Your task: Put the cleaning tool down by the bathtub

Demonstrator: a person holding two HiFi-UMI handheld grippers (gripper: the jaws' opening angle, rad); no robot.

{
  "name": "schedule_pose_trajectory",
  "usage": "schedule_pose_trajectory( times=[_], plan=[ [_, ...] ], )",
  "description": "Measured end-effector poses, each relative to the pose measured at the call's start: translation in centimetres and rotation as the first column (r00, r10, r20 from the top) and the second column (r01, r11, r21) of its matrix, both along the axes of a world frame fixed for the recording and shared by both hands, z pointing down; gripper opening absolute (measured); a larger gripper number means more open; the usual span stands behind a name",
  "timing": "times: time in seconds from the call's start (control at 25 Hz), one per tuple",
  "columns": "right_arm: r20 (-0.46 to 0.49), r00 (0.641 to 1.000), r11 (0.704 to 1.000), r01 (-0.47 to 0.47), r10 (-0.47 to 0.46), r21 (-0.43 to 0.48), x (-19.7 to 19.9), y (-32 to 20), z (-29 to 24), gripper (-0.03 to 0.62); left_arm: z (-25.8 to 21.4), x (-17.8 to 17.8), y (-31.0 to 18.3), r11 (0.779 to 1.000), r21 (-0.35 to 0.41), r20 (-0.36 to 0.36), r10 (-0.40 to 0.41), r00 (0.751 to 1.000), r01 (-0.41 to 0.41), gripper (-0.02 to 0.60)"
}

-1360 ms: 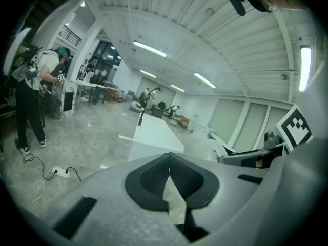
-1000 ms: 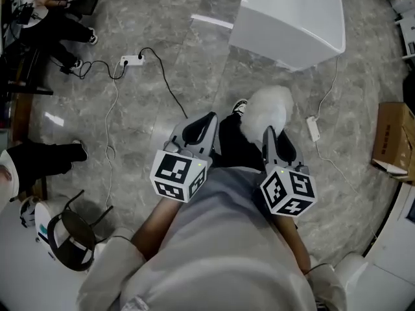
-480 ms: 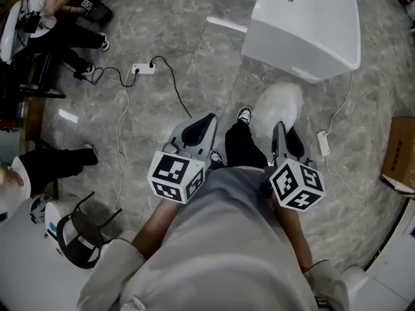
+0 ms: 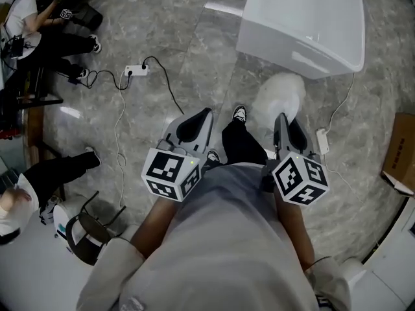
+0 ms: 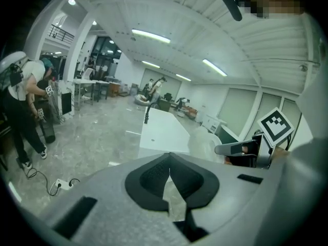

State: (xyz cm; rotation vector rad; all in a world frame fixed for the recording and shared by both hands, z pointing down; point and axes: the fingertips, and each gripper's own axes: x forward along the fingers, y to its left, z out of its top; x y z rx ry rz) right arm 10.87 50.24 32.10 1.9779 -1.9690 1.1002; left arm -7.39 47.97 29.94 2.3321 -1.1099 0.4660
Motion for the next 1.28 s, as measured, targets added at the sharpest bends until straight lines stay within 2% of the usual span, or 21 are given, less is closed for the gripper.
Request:
schedule_pose_trajectory(
  times=[0.24,0.44,0.72,0.96,1.12,1.28],
  plan=[
    [0.017,1.000,0.999,-0.011,0.012,-0.045,3.6,-4.7,2.2,0.086,1.7,3.4,-4.7,0.999,-0.048,0.012,-0.001,1.000,0.001,0.008],
    [0.035,0.999,0.998,-0.016,0.018,-0.056,6.1,-8.1,3.0,0.086,1.9,6.2,-7.7,0.998,-0.052,0.033,0.022,0.999,-0.021,0.008],
    [0.064,0.998,0.998,-0.022,0.025,-0.054,8.8,-11.1,3.9,0.086,2.6,7.7,-9.7,0.997,-0.071,0.047,-0.010,0.999,0.014,0.008],
    [0.072,0.996,0.999,-0.041,0.043,-0.034,9.7,-12.3,3.6,0.086,2.1,8.2,-10.3,0.998,-0.058,0.058,-0.002,0.998,0.006,0.008],
    [0.067,0.997,0.998,-0.047,0.049,-0.031,9.7,-12.5,3.7,0.086,2.1,8.2,-10.6,0.998,-0.057,0.040,-0.003,0.999,0.005,0.008],
    [0.057,0.997,0.998,-0.060,0.060,0.001,9.5,-13.6,2.9,0.086,2.1,9.4,-11.9,0.998,-0.061,-0.018,0.020,1.000,-0.021,0.008]
  ],
)
